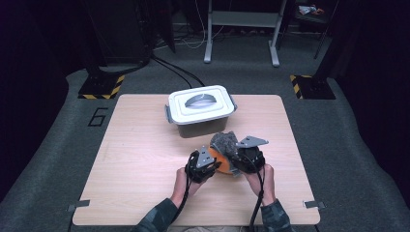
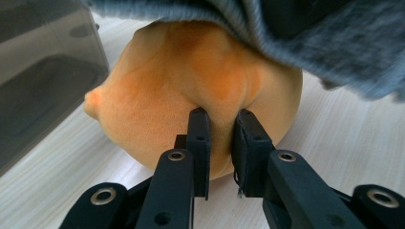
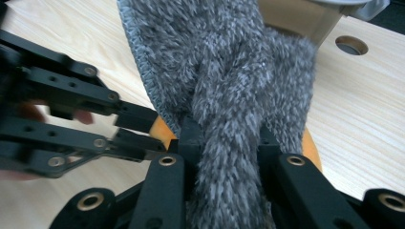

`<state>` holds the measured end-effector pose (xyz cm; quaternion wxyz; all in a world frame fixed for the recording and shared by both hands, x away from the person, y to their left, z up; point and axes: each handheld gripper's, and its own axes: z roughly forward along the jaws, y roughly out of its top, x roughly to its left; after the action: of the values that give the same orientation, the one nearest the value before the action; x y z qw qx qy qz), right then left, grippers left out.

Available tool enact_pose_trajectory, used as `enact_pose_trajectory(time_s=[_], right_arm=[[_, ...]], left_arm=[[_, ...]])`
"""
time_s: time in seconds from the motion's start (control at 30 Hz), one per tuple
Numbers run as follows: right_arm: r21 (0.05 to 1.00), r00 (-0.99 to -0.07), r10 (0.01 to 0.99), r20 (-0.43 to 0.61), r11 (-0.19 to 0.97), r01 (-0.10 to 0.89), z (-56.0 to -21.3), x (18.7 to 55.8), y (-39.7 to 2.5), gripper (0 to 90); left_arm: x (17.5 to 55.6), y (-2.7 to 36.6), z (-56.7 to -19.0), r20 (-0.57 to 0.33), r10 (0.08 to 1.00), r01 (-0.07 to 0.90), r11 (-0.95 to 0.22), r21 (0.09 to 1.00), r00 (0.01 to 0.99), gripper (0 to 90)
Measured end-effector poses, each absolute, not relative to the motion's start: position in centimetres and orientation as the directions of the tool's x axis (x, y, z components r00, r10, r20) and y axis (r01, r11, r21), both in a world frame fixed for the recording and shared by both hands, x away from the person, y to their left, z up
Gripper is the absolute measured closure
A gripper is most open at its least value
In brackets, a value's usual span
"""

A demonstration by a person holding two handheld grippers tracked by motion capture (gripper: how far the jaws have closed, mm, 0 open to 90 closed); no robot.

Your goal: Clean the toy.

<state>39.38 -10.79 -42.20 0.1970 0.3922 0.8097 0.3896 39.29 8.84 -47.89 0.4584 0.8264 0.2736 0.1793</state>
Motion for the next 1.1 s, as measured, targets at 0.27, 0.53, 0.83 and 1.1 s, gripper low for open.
enact_pose_trajectory(time_s=[0.27, 0.53, 0.83, 1.1], right_arm=[[0.784, -0.576, 0.818, 0.008, 0.352, 0.511, -42.6, 39.7, -12.6, 72.7], [0.771, -0.516, 0.856, 0.029, 0.309, 0.557, -43.8, 40.3, -15.1, 72.5], [0.745, -0.459, 0.887, 0.054, 0.270, 0.610, -45.9, 41.4, -16.8, 72.1], [0.690, -0.402, 0.910, 0.101, 0.228, 0.687, -48.7, 42.7, -18.0, 72.1]], left_arm=[[39.3, 8.8, -47.9, 0.045, 0.614, 0.291, -0.434, 0.853, 0.788, 78.5], [39.3, 8.9, -48.0, 0.051, 0.612, 0.284, -0.437, 0.853, 0.790, 78.4], [39.5, 9.0, -48.0, 0.041, 0.614, 0.291, -0.432, 0.854, 0.788, 78.4], [39.6, 9.1, -47.9, 0.042, 0.613, 0.292, -0.435, 0.852, 0.789, 78.4]])
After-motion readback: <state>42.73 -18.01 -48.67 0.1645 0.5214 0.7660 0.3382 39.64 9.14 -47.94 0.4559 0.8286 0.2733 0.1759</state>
